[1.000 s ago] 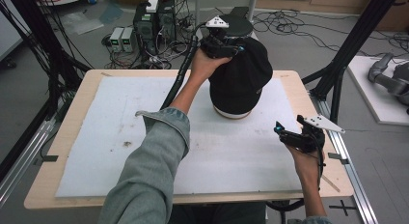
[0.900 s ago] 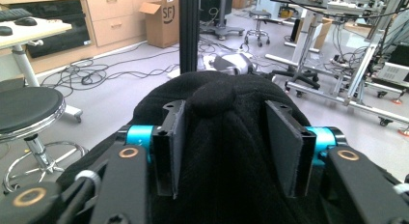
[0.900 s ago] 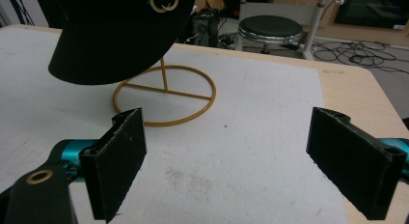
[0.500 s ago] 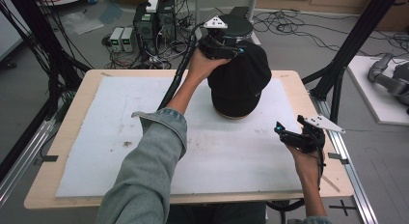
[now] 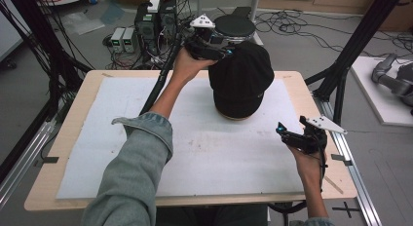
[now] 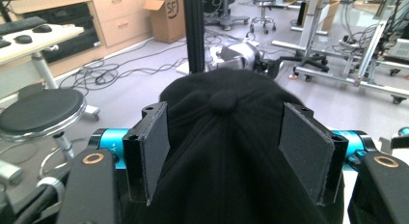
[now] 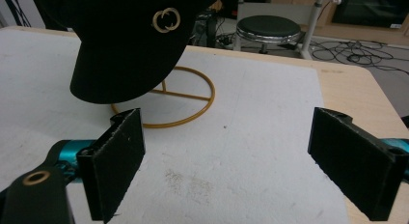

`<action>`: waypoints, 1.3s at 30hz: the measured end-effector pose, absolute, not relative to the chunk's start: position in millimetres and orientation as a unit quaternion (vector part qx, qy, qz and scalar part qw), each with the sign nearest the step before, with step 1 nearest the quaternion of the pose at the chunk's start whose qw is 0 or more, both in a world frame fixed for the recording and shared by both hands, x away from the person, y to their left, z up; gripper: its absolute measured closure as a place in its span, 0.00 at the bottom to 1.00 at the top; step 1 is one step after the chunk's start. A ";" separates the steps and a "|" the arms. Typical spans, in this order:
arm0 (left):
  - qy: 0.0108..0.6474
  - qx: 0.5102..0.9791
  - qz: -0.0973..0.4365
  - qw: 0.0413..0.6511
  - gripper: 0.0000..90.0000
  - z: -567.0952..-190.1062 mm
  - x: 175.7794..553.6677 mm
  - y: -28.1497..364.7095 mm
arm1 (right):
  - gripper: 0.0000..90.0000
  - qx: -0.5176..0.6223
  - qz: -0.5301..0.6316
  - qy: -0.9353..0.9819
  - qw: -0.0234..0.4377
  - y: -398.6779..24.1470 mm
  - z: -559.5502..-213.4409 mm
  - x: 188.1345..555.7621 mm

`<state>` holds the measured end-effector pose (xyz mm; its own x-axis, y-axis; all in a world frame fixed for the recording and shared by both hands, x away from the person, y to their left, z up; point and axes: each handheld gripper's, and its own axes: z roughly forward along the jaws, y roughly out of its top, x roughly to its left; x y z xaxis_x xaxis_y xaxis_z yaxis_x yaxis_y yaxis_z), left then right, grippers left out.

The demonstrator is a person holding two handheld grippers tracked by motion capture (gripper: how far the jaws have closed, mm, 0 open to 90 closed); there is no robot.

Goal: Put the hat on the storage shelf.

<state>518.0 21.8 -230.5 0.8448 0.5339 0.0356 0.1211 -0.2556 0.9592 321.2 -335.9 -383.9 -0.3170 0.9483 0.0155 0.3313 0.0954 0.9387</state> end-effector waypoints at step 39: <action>0.313 0.703 0.290 0.569 0.32 -297.2 394.4 237.5 | 0.14 0.470 0.455 0.684 0.323 -315.1 -390.7 339.8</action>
